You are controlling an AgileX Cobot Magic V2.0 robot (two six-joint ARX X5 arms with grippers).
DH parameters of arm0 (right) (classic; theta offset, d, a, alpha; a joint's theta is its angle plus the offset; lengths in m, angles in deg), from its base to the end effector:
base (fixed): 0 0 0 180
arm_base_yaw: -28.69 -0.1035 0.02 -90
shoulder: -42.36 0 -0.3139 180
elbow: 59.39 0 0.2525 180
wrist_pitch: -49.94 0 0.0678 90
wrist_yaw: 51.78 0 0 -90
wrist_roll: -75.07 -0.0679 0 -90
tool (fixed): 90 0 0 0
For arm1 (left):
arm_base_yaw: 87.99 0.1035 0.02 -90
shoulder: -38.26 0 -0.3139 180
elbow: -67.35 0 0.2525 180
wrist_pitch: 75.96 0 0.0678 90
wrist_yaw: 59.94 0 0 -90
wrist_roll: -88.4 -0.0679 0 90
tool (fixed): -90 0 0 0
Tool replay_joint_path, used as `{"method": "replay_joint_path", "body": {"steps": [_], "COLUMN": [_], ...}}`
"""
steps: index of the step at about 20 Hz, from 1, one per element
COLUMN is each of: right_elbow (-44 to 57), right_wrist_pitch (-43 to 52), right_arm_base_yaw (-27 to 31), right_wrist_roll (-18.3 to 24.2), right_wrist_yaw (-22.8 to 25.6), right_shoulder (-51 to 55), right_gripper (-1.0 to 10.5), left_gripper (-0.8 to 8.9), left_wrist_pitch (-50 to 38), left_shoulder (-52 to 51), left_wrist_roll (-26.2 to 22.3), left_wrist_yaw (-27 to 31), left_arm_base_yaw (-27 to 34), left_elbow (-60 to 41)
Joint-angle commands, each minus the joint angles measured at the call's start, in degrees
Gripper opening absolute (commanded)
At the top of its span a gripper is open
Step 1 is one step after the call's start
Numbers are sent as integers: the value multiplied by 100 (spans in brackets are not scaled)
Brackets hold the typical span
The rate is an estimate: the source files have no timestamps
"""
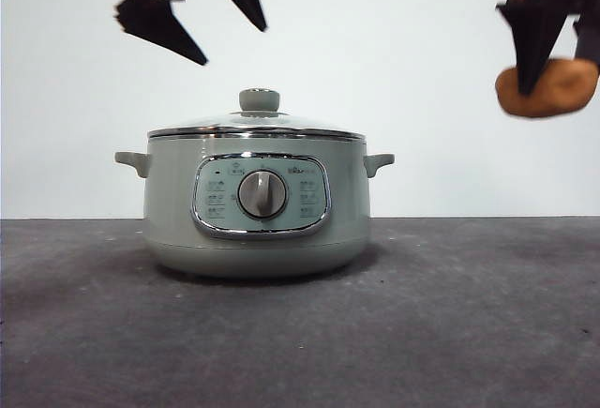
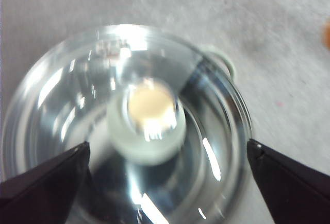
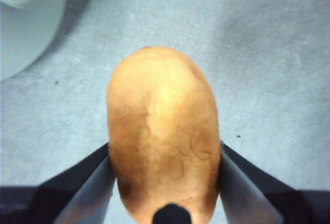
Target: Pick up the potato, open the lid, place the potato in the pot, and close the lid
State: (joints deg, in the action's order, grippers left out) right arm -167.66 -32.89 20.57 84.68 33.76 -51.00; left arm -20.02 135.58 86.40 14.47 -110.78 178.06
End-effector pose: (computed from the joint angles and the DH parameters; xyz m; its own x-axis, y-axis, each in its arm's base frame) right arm 0.3292 0.0523 0.3563 0.3600 0.1299 -0.9239 -0.3205 0.9472 0.0083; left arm 0.3652 -0.1732 0.3832 0.5501 -0.5226 -0.6514 0.5771 0.8017 -0.1559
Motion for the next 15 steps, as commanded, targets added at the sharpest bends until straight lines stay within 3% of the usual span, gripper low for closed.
{"method": "replay_joint_path", "body": {"steps": [1,8,10,13,15], "right_elbow": [-4,-4,-4,-4,-4], "right_wrist_pitch": [-59,-319,-345,-361,-420], "right_arm_base_yaw": [4,-13,-13,-13,-13], "right_wrist_roll": [-63,-61,-61,-57,-39], "right_wrist_yaw": [-2,-31,-195,-623,-664], "right_shoulder": [227,669,669,669,669], "right_gripper": [-8,-8,-8,-8,-8], "left_gripper": [628,628,628,628,627], "left_wrist_pitch": [-15,-330,-345,-330,-286], "left_shoulder": [343,719,750,822,870], "left_wrist_roll": [-170,-280,-280,-275,-275], "left_wrist_yaw": [192,802,1117,1132,1134], "left_arm_base_yaw": [-140,-505,-573,-573,-566], "left_elbow": [295,361,361,361,361]}}
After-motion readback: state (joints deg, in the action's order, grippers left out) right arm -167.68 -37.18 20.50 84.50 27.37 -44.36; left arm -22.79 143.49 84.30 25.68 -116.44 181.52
